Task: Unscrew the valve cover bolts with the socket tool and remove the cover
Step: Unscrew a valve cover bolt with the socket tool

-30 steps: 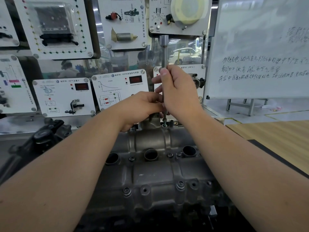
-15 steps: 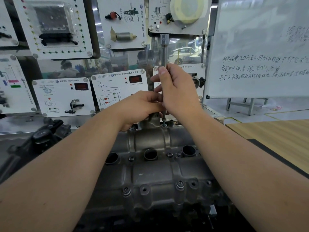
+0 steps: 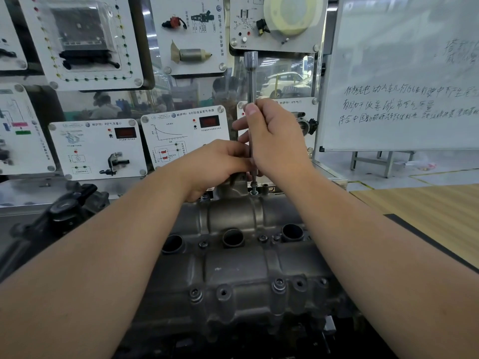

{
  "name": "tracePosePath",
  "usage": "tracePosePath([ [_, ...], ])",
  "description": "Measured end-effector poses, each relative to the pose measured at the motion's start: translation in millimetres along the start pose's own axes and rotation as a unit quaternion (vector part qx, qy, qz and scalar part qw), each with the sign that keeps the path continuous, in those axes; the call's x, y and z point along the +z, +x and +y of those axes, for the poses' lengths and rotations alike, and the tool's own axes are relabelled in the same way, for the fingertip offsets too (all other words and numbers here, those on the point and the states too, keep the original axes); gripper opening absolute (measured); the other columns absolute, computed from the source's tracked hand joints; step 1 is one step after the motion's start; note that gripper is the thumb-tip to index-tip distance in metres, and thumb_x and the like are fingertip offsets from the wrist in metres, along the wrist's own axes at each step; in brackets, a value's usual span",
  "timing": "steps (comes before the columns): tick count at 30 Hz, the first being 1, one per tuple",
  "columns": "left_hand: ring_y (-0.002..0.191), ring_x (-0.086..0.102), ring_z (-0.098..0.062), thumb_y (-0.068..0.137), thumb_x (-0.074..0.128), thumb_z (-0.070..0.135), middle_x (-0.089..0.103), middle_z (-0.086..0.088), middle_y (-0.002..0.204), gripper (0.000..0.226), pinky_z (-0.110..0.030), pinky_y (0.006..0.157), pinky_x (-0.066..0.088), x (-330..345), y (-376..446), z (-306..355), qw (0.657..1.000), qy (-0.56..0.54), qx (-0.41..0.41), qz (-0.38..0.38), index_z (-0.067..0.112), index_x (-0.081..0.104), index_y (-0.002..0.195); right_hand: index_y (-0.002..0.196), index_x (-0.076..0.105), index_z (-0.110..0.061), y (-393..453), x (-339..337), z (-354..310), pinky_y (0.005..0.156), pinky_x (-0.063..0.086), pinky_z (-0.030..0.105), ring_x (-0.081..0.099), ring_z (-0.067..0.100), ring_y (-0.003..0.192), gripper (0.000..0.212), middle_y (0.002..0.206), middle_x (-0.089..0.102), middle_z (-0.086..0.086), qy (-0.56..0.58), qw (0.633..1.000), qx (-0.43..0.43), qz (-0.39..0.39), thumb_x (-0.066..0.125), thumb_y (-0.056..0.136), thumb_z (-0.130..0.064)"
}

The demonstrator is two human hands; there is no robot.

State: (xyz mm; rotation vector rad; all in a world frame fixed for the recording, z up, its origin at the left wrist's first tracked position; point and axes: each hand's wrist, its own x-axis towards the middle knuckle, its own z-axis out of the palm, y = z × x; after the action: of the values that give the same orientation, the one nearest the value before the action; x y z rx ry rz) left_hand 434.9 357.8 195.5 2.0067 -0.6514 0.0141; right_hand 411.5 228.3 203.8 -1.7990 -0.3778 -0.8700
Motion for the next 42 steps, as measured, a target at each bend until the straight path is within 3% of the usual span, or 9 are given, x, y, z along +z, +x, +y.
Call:
tracePosePath([
  [4, 0.095, 0.070, -0.027, 0.097, 0.067, 0.010, 0.075, -0.023, 0.106, 0.018, -0.055, 0.106, 0.049, -0.7, 0.4, 1.1, 1.000, 0.018, 0.007, 0.004, -0.002, 0.071, 0.110, 0.101, 0.064, -0.020, -0.6, -0.2, -0.5, 0.076, 0.058, 0.039, 0.069, 0.010, 0.079, 0.020, 0.088, 0.074, -0.008, 0.013, 1.000, -0.004, 0.006, 0.051, 0.106, -0.034],
  [8, 0.117, 0.063, -0.046, 0.095, 0.069, 0.010, 0.074, -0.022, 0.111, 0.026, -0.062, 0.110, 0.043, 0.2, 1.4, 0.0, 1.000, 0.026, 0.003, 0.007, -0.003, 0.068, 0.118, 0.105, 0.056, -0.027, -0.6, -1.2, 2.0, 0.077, 0.059, 0.037, 0.070, 0.006, 0.076, 0.005, 0.084, 0.074, -0.012, 0.032, 0.999, -0.014, 0.006, 0.055, 0.104, -0.032],
  [13, 0.113, 0.067, -0.035, 0.098, 0.065, 0.011, 0.075, -0.021, 0.110, 0.017, -0.045, 0.106, 0.050, -0.5, 1.0, -1.2, 1.000, 0.013, -0.002, 0.006, 0.003, 0.072, 0.111, 0.100, 0.062, -0.022, -0.7, -0.4, 0.5, 0.071, 0.057, 0.031, 0.066, 0.005, 0.071, 0.021, 0.087, 0.072, -0.013, -0.011, 1.000, -0.022, 0.001, 0.044, 0.108, -0.030],
  [21, 0.114, 0.067, -0.039, 0.098, 0.067, 0.013, 0.076, -0.018, 0.110, 0.022, -0.057, 0.108, 0.047, -0.9, 4.5, -3.8, 0.999, 0.028, 0.014, 0.003, 0.001, 0.068, 0.117, 0.107, 0.057, -0.029, 0.5, 0.3, 4.1, 0.074, 0.061, 0.041, 0.070, 0.007, 0.080, 0.008, 0.089, 0.075, -0.010, 0.034, 0.999, -0.013, 0.006, 0.055, 0.104, -0.036],
  [24, 0.111, 0.070, -0.033, 0.098, 0.067, 0.014, 0.077, -0.014, 0.107, 0.025, -0.051, 0.108, 0.049, -0.5, 4.5, -3.6, 0.999, 0.033, 0.017, 0.005, 0.001, 0.068, 0.119, 0.094, 0.053, -0.037, 1.1, 0.2, 5.1, 0.069, 0.061, 0.040, 0.068, 0.004, 0.070, 0.011, 0.084, 0.074, -0.013, 0.039, 0.999, -0.026, 0.022, 0.057, 0.103, -0.032],
  [31, 0.111, 0.070, -0.026, 0.099, 0.064, 0.011, 0.077, -0.013, 0.108, 0.015, -0.024, 0.092, 0.055, -0.4, 3.8, -2.9, 1.000, 0.015, 0.010, 0.002, 0.009, 0.075, 0.109, 0.098, 0.059, -0.031, 2.0, 0.6, 4.4, 0.064, 0.055, 0.033, 0.062, 0.000, 0.064, 0.015, 0.081, 0.069, -0.016, -0.006, 0.999, -0.025, 0.023, 0.046, 0.107, -0.029],
  [34, 0.112, 0.069, -0.031, 0.099, 0.064, 0.013, 0.077, -0.014, 0.108, 0.018, -0.043, 0.106, 0.051, 0.6, 3.0, -1.9, 1.000, 0.024, 0.017, 0.003, 0.005, 0.072, 0.113, 0.096, 0.061, -0.028, 1.4, -0.3, 3.0, 0.061, 0.053, 0.030, 0.063, 0.001, 0.067, 0.016, 0.081, 0.071, -0.012, 0.013, 1.000, -0.016, 0.022, 0.049, 0.106, -0.033],
  [37, 0.116, 0.065, -0.041, 0.098, 0.066, 0.014, 0.077, -0.015, 0.108, 0.024, -0.059, 0.110, 0.044, 0.2, 3.0, -1.8, 0.999, 0.028, 0.016, 0.001, 0.002, 0.067, 0.119, 0.106, 0.057, -0.028, 0.4, -0.1, 4.0, 0.074, 0.059, 0.040, 0.068, 0.009, 0.078, 0.009, 0.086, 0.074, -0.007, 0.025, 0.999, -0.020, 0.018, 0.058, 0.102, -0.036],
  [42, 0.116, 0.066, -0.035, 0.099, 0.066, 0.018, 0.078, -0.011, 0.106, 0.022, -0.050, 0.107, 0.048, 0.6, 3.5, -2.8, 1.000, 0.028, 0.008, 0.006, 0.004, 0.070, 0.115, 0.103, 0.057, -0.030, 0.9, -0.9, 4.7, 0.070, 0.059, 0.037, 0.067, 0.004, 0.070, 0.003, 0.080, 0.072, -0.014, 0.023, 0.999, -0.026, 0.023, 0.055, 0.104, -0.029],
])
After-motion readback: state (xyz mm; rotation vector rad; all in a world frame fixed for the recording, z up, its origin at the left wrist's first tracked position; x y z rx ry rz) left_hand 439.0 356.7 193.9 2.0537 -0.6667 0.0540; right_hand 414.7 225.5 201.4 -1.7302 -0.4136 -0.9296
